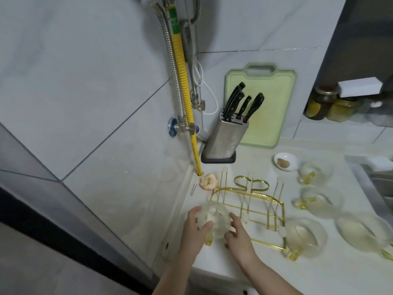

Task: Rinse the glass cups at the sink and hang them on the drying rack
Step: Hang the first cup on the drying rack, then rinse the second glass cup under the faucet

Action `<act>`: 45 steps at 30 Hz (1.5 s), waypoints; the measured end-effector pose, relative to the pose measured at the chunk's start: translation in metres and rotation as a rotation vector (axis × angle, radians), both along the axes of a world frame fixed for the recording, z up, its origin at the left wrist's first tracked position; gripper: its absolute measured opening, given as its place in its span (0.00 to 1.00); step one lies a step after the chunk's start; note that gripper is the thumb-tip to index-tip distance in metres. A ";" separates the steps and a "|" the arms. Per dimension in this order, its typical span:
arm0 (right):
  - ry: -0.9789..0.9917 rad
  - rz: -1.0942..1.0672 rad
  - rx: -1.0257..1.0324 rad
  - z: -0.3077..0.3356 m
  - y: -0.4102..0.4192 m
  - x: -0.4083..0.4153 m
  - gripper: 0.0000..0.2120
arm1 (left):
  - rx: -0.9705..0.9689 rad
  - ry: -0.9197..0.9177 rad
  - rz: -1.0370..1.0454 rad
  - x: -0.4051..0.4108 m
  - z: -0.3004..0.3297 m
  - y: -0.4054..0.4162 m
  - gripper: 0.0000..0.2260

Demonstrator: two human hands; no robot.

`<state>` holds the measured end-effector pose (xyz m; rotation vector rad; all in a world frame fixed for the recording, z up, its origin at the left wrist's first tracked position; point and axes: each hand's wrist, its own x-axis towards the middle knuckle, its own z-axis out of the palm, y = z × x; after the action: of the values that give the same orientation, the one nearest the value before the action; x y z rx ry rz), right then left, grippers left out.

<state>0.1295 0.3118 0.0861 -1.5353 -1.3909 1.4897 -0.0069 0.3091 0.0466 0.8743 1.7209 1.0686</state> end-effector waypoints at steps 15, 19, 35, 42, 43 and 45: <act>-0.083 0.087 -0.009 -0.008 -0.010 0.042 0.25 | 0.067 0.378 0.144 0.035 0.041 -0.019 0.23; -0.071 0.101 0.040 -0.004 -0.014 0.074 0.22 | 0.180 0.377 0.142 0.070 0.062 -0.025 0.22; -0.304 0.054 0.327 -0.006 0.002 0.259 0.21 | 0.146 0.533 -0.124 0.238 0.032 -0.039 0.21; -0.603 0.298 0.354 -0.029 0.033 0.302 0.31 | 0.051 0.749 -0.226 0.267 0.007 -0.040 0.22; -0.619 0.340 0.333 -0.031 0.039 0.300 0.34 | 0.000 0.728 -0.223 0.269 0.005 -0.038 0.22; -0.626 0.405 0.271 -0.036 0.050 0.294 0.40 | -0.099 0.687 -0.209 0.269 0.001 -0.031 0.23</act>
<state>0.4239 0.3614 0.0504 -1.6803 -2.2714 0.9849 0.2619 0.2784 0.0476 1.4311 2.1443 0.5602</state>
